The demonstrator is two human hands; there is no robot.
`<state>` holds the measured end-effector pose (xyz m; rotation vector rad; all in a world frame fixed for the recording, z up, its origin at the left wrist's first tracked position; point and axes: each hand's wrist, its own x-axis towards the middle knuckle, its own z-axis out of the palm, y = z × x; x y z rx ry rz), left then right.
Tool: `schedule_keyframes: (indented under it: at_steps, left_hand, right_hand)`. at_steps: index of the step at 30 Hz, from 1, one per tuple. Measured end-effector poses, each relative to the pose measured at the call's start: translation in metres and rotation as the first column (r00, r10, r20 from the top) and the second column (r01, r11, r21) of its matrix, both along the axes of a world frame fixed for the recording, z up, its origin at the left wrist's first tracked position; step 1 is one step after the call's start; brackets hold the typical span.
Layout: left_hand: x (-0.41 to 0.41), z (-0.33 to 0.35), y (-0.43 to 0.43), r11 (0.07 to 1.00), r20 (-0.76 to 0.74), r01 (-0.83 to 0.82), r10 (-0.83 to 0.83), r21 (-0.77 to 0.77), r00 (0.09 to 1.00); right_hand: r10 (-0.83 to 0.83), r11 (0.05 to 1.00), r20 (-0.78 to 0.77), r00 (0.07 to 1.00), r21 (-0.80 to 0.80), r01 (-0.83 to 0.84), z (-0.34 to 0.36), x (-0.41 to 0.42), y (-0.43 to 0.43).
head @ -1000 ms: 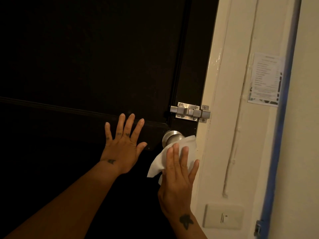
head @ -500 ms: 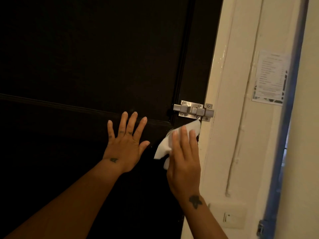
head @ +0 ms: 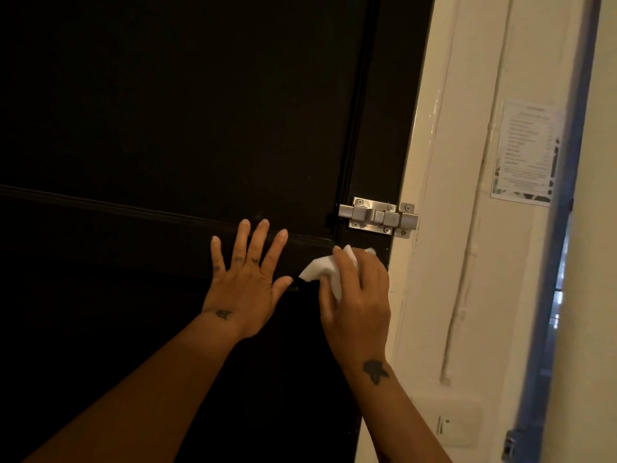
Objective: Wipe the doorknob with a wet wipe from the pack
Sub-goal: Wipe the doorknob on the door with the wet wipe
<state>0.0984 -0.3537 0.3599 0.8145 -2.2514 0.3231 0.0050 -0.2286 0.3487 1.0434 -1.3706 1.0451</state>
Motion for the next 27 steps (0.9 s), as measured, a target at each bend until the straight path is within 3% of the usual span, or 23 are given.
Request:
schedule_keyframes:
  at_steps: [9, 17, 20, 22, 27]
  left_hand:
    - [-0.001, 0.000, -0.001, 1.000, -0.001, 0.007, -0.007, 0.003, 1.000]
    - [0.000, 0.001, -0.002, 1.000, 0.012, 0.002, -0.002, 0.010, 1.000]
    - [0.000, 0.003, -0.001, 1.000, 0.023, 0.009, -0.009, 0.020, 1.000]
    - [0.001, 0.002, 0.000, 1.000, 0.024, 0.010, -0.010, 0.022, 1.000]
    - [0.002, 0.002, 0.002, 1.000, 0.013, 0.003, -0.003, 0.023, 1.000]
  right_hand:
    - [-0.018, 0.998, 0.047, 0.999, 0.059, 0.016, -0.006, 0.005, 0.007]
    - [0.122, 0.986, 0.177, 0.977, 0.093, -0.140, 0.013, 0.012, 0.015]
    - [0.323, 0.946, 0.242, 0.915, -0.042, -0.322, 0.020, 0.008, 0.031]
    - [0.382, 0.923, 0.282, 0.880, -0.165, -0.348, 0.030, -0.001, 0.043]
    - [0.223, 0.952, 0.232, 0.947, -0.260, -0.161, 0.045, -0.024, 0.063]
